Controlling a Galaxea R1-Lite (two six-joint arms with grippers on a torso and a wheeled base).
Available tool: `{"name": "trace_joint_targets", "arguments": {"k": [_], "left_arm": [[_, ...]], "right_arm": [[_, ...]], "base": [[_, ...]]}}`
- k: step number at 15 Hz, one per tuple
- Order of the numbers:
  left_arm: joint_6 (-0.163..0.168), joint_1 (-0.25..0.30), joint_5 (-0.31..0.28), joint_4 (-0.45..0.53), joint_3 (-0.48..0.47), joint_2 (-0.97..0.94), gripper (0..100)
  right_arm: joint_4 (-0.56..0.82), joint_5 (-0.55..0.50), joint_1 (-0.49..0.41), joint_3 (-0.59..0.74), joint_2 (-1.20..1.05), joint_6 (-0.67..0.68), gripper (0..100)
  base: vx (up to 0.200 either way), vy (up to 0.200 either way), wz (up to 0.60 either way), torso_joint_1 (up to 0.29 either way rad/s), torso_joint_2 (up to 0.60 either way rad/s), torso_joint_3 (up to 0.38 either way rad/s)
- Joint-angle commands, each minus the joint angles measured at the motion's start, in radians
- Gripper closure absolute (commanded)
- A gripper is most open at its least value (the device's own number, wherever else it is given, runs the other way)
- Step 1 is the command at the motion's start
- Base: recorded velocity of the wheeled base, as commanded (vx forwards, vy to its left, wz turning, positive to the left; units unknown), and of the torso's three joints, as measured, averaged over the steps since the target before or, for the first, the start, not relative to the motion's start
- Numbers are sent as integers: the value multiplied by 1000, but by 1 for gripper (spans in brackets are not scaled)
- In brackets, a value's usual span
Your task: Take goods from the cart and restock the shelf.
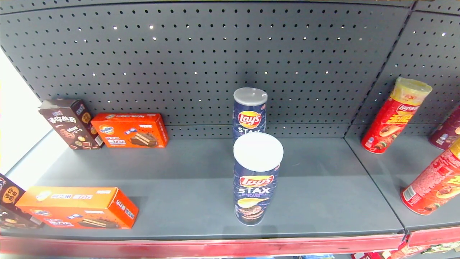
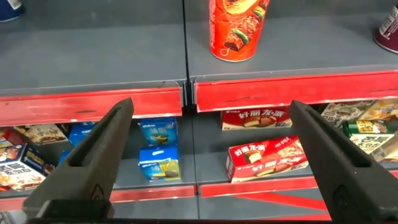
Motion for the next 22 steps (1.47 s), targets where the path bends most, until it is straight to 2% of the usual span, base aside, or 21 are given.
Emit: {"name": "trace_joint_targets", "arguments": {"k": [1,11,13,22], "left_arm": [[1,0,0,-2,0,1,0],[-3,0,9,-2,0,1,0],[-3,0,5,-2,0,1,0],[1,0,9,0,0,1,0]], "right_arm": [[1,4,-2,-1,2,-18,0],[0,10,0,1,2,-22,0],[1,10,0,1,2,-21,0],[1,13,0,1,2,-21,0]], "base": [[0,0,0,0,0,0],[0,0,0,0,0,0],[-200,0,0,2,2,2],[0,0,0,0,0,0]]}}
